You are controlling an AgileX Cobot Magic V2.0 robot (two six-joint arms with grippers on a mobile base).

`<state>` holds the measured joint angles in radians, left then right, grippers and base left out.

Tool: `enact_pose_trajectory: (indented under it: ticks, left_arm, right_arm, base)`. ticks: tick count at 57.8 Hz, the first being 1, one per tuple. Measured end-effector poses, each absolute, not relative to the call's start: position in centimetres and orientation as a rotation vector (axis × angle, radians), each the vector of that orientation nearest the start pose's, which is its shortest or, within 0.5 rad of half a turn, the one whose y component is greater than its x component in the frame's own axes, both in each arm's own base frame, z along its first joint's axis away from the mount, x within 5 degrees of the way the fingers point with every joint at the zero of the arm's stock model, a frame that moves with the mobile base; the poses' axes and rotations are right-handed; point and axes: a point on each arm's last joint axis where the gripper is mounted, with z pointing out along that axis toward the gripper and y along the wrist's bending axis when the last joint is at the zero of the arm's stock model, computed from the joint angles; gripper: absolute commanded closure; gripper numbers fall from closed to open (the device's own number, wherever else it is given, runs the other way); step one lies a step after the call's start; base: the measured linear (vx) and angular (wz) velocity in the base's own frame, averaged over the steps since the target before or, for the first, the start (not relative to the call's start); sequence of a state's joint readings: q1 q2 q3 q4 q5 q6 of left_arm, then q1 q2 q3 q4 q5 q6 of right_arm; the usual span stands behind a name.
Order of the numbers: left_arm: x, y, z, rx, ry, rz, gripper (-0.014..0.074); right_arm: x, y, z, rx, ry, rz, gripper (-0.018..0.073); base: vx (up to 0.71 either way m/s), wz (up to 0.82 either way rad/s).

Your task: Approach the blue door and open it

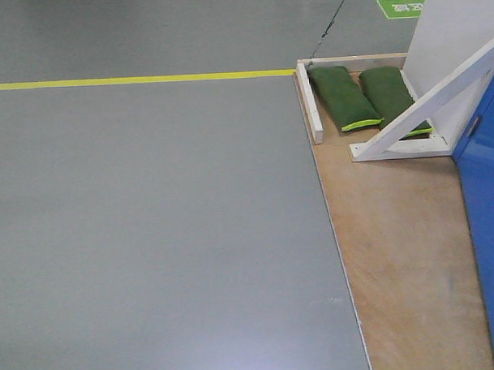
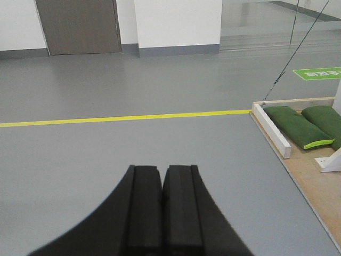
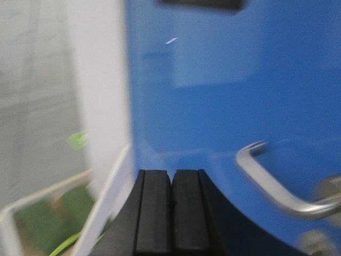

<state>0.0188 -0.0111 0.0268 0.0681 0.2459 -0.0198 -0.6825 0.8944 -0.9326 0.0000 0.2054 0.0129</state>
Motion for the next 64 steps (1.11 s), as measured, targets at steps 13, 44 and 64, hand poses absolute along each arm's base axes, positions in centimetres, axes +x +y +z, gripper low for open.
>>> enact_pose_trajectory:
  ticks: [13, 44, 64]
  left_arm:
    - [5.5, 0.3, 18.3, 0.012, 1.745, 0.062, 0.0524]
    - [5.5, 0.3, 18.3, 0.012, 1.745, 0.062, 0.0524]
    - [5.5, 0.3, 18.3, 0.012, 1.745, 0.062, 0.0524]
  right_arm:
    - [10.9, -16.6, 43.6, 0.728, 1.329, -0.791, 0.0561]
    - [8.9, -24.9, 49.0, 0.900, 1.050, -0.888, 0.0561]
    - [9.8, -29.6, 52.4, 0.942, 0.863, -0.762, 0.0561]
  base:
    - [0.00, 0.00]
    - [0.00, 0.00]
    - [0.00, 0.00]
